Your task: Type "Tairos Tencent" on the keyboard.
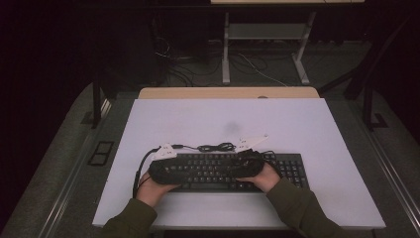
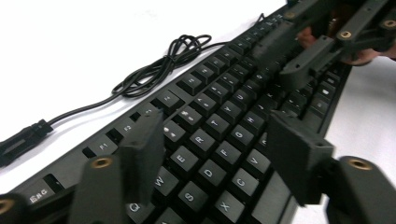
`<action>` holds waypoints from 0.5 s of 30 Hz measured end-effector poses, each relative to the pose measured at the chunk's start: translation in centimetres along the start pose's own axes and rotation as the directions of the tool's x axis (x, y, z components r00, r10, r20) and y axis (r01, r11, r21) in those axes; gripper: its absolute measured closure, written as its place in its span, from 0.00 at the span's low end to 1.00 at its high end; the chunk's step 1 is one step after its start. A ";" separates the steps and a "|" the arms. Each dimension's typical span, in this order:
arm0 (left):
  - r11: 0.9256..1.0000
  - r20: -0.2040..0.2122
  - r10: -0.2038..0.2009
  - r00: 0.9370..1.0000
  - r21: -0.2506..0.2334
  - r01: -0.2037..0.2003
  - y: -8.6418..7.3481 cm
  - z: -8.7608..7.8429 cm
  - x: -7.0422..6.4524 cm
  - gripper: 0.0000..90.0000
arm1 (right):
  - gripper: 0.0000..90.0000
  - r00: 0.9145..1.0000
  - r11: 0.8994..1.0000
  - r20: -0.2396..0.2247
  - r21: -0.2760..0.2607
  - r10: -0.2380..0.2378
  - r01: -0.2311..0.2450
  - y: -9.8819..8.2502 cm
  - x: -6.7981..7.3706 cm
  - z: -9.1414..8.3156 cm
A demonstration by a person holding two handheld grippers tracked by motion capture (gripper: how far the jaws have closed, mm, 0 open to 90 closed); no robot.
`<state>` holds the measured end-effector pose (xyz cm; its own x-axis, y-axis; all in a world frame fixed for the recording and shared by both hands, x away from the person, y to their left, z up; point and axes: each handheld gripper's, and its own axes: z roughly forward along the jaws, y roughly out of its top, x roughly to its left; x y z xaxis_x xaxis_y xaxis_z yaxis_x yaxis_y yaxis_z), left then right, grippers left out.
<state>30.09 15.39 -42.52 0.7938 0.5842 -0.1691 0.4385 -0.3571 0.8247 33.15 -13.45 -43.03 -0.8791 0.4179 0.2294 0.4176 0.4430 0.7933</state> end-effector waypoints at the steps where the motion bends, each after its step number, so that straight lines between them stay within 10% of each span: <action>1: 1.000 0.003 0.001 1.000 0.002 -0.001 0.0 -0.1 -0.1 0.47 | 0.67 1.000 1.000 0.003 0.000 0.001 -0.001 0.0 -0.1 -0.1; 15: 0.999 0.023 0.002 1.000 0.044 -0.003 -0.4 -0.4 -1.5 0.80 | 0.43 0.998 0.998 0.041 -0.047 0.038 -0.036 0.0 -0.9 -0.6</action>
<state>28.54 14.93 -42.40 0.8040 0.5667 -0.1802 0.4544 -0.3901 0.8008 33.77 -14.24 -42.90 -0.8525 0.4666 0.2355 0.4375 0.3904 0.8100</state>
